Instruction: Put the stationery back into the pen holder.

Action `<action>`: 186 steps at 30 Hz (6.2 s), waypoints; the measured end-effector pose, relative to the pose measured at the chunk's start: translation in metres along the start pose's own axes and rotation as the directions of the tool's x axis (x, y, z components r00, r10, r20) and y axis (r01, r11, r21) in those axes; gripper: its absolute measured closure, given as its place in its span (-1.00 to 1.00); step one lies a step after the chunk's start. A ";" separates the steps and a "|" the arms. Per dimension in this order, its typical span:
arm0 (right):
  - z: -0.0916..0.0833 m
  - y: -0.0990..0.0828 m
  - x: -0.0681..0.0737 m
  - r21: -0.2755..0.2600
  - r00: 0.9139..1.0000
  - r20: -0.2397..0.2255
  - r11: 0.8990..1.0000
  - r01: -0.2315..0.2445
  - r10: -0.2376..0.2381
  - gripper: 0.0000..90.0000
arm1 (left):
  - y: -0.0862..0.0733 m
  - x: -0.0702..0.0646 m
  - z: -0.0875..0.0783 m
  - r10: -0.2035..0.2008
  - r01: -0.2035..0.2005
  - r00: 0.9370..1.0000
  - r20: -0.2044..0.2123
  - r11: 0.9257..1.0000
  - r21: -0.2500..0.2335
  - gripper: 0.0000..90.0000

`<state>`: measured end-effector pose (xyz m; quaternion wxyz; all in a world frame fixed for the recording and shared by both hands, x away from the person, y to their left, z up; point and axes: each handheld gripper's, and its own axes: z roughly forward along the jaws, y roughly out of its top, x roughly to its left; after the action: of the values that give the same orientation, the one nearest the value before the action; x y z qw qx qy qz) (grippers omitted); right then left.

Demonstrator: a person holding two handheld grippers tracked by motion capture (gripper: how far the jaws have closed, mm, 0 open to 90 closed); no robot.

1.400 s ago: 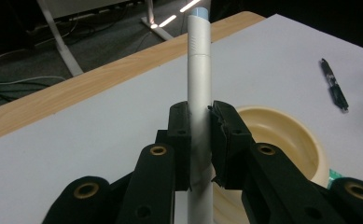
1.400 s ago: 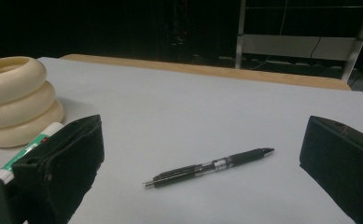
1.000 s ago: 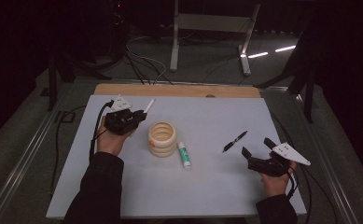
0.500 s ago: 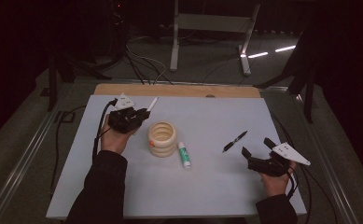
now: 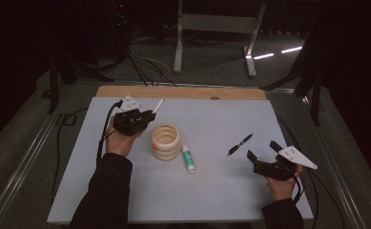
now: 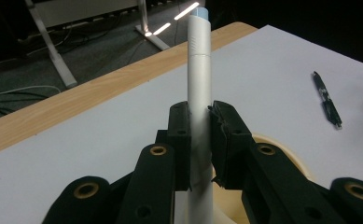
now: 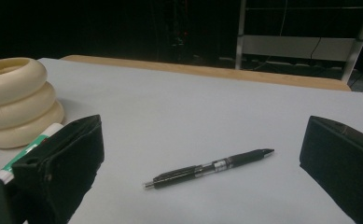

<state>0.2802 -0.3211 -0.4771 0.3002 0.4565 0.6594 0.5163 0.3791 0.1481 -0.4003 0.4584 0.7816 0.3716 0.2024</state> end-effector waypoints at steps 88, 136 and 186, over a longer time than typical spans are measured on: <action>-0.001 0.001 0.000 -0.005 1.000 0.001 1.000 -0.003 0.003 -1.00 | -0.001 -0.030 0.032 -0.002 0.005 0.997 0.074 0.999 -0.053 0.76; -0.001 0.000 0.000 -0.003 1.000 0.001 1.000 -0.002 0.002 -1.00 | -0.019 -0.034 0.047 -0.031 0.036 0.994 0.101 0.998 -0.050 0.75; -0.001 0.001 -0.001 -0.004 1.000 0.004 1.000 -0.001 0.001 -1.00 | -0.031 -0.034 0.057 -0.022 0.021 0.996 0.088 1.000 0.005 0.75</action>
<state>0.2799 -0.3222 -0.4764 0.3021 0.4574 0.6575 0.5169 0.3823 0.0992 -0.4546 0.4747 0.7868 0.3598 0.1619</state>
